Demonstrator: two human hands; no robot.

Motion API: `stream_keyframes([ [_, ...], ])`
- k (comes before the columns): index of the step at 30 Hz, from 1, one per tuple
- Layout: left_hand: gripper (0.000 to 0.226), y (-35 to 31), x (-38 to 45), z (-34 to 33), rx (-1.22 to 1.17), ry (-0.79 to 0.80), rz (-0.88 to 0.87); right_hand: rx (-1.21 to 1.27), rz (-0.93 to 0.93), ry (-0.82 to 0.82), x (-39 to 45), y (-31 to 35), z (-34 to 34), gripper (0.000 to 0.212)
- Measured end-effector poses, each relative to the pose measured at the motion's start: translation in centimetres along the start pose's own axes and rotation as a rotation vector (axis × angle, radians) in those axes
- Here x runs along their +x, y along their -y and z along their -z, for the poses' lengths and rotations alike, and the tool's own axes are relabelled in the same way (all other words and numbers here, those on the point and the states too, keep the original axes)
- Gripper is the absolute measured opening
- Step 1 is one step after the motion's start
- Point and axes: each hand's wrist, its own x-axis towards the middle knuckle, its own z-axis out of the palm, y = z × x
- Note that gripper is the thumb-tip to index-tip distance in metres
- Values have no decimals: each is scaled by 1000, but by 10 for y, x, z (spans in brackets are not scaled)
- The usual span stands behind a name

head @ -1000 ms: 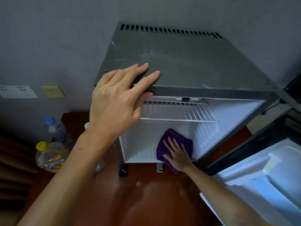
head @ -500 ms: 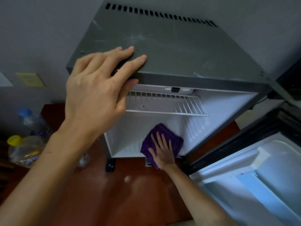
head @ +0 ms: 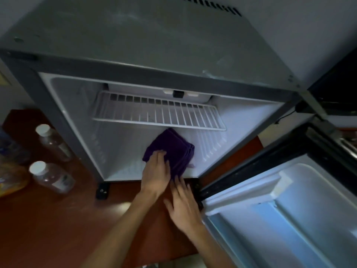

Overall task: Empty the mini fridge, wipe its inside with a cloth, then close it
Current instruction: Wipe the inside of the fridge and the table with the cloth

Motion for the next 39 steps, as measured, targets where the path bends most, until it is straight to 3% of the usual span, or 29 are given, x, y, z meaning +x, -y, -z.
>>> stream_keyframes([
  [3,101,5,54,-60,244,314,-75,-10,-33,-28,-57,-16,-25,70],
  [4,120,9,61,-80,343,335,-134,13,-74,-1,-68,-20,-33,71],
  [6,131,19,62,-103,494,292,-207,37,-117,43,-83,-22,-49,75],
  [13,72,26,71,-116,490,20,-237,-77,-144,93,-109,-38,-90,96],
  [16,59,17,82,-115,303,-121,-136,-68,-123,77,-105,-38,-86,94],
  [18,42,-1,90,-104,-39,-91,119,-61,-127,92,-107,-39,-85,94],
  [21,50,-56,100,-65,-783,28,488,-60,-143,125,-108,-39,-85,94],
  [23,48,-101,96,-49,-1239,99,627,-67,-151,141,-104,-39,-83,93],
  [24,46,-122,92,-43,-1302,112,608,-62,-152,148,-104,-39,-83,92],
  [27,47,-160,58,-42,-1213,-26,393,-34,-160,241,-106,-40,-89,87],
  [30,71,-171,15,-55,-1122,47,279,-83,-140,410,-103,-47,-106,90],
  [32,75,-180,21,-52,-1104,10,240,-76,-118,484,-99,-45,-108,96],
  [35,58,-188,69,-33,-1192,70,392,-32,-142,358,-95,-36,-86,97],
  [37,63,-182,88,-26,-1166,124,465,9,-136,324,-94,-32,-69,100],
  [39,50,-174,91,-30,-1202,139,426,12,-134,288,-95,-31,-61,100],
])
